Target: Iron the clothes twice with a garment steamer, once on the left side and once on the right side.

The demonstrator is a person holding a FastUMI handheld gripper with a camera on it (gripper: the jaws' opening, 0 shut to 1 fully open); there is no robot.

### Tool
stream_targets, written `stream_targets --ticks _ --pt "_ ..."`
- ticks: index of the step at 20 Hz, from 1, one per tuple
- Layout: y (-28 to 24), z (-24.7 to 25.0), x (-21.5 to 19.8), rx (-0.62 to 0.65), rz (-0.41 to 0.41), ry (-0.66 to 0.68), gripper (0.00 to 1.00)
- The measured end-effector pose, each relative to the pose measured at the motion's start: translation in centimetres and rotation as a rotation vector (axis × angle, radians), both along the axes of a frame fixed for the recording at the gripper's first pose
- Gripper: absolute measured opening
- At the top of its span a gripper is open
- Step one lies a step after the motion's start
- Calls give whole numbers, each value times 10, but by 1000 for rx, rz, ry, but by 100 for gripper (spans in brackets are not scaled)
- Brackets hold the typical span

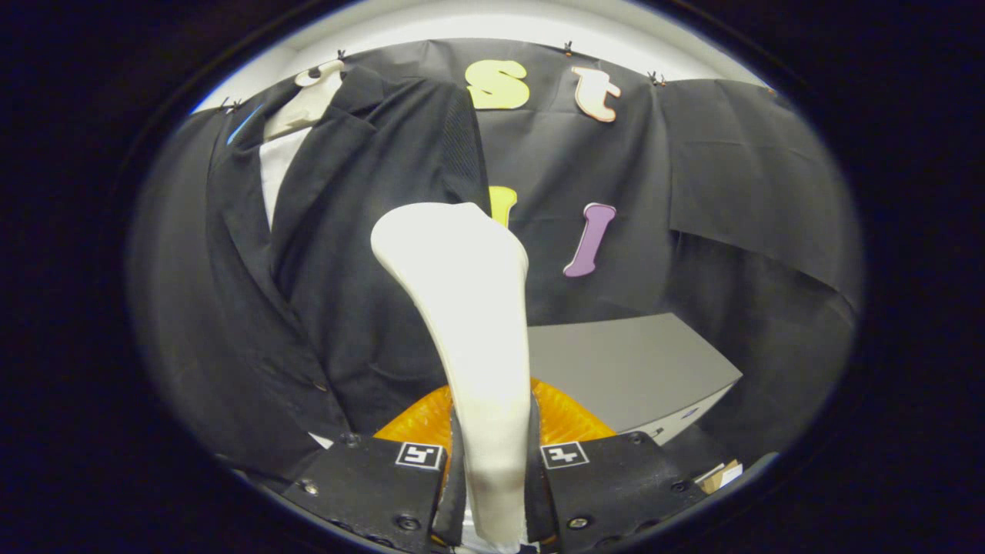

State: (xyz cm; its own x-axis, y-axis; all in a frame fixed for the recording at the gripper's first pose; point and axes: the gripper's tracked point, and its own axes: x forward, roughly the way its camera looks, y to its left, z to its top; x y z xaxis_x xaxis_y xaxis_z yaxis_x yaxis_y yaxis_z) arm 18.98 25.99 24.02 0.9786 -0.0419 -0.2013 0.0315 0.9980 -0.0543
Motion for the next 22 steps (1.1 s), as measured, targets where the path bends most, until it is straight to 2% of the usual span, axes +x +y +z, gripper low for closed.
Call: stream_targets --ticks 8,17,22 --pt "35 49 12 -10 -21 -121 33" --pt "53 80 30 -34 -114 -195 33" --pt "57 79 41 -56 -169 -217 33"
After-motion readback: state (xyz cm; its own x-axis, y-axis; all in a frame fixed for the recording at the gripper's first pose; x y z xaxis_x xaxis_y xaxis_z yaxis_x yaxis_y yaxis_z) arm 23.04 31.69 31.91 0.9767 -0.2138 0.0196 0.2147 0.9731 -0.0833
